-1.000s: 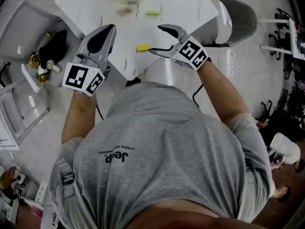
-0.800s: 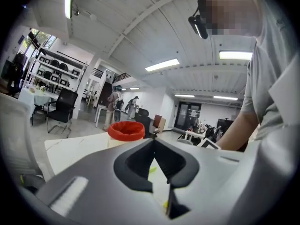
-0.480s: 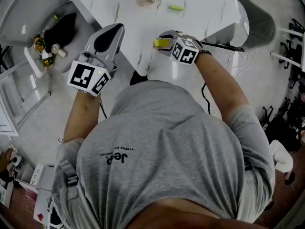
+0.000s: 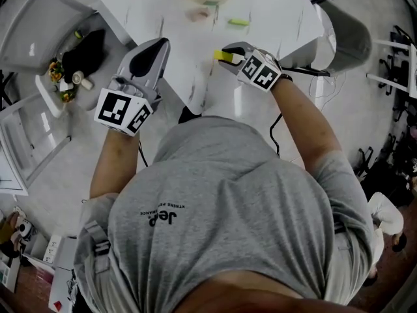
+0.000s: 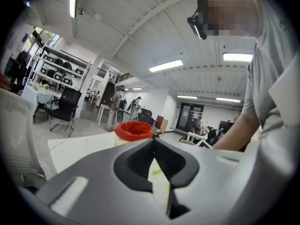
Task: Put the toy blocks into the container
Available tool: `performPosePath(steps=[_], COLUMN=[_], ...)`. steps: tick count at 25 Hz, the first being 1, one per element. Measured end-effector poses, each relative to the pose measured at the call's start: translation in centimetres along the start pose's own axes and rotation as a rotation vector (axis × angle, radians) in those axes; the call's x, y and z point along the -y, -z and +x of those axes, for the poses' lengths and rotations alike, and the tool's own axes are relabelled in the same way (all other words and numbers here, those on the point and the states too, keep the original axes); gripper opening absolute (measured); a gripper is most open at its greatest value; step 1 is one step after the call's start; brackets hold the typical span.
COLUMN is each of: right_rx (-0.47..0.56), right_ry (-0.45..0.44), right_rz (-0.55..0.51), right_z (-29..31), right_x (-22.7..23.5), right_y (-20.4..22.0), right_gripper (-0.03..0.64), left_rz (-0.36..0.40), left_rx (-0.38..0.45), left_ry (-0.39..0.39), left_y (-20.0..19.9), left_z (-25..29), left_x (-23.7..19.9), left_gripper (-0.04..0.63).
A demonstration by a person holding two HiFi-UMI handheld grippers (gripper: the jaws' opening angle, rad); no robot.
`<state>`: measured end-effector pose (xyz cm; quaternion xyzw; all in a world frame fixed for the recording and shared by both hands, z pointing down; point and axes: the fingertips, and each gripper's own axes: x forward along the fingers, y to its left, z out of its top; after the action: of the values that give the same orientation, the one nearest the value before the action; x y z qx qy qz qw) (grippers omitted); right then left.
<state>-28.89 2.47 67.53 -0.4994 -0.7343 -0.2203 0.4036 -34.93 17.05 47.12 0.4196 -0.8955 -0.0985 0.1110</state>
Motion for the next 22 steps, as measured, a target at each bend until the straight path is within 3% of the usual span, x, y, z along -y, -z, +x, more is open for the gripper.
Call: performPosePath(steps=[11,17,22], right_rx=[0.251,0.23,0.191], right_ry=[0.269,0.394,0.402], right_rz=[0.029,-0.004,-0.016], right_z=[-12.2,-14.2,-12.9], right_x=[12.7,19.7,23.2], right_y=[-14.7,-19.7,-21.2], right_gripper=[0.14,0.143,0.143], left_rz=[0.039,0.054,0.056], left_rx=[0.031,0.044,0.053], left_ry=[0.034,0.043,0.045], left_y=[-4.0,-5.8,-6.7], left_z=[4.6,7.2,8.7], left_x=[-1.4,-2.6,-3.2], left_gripper=[0.057,0.057,0.057])
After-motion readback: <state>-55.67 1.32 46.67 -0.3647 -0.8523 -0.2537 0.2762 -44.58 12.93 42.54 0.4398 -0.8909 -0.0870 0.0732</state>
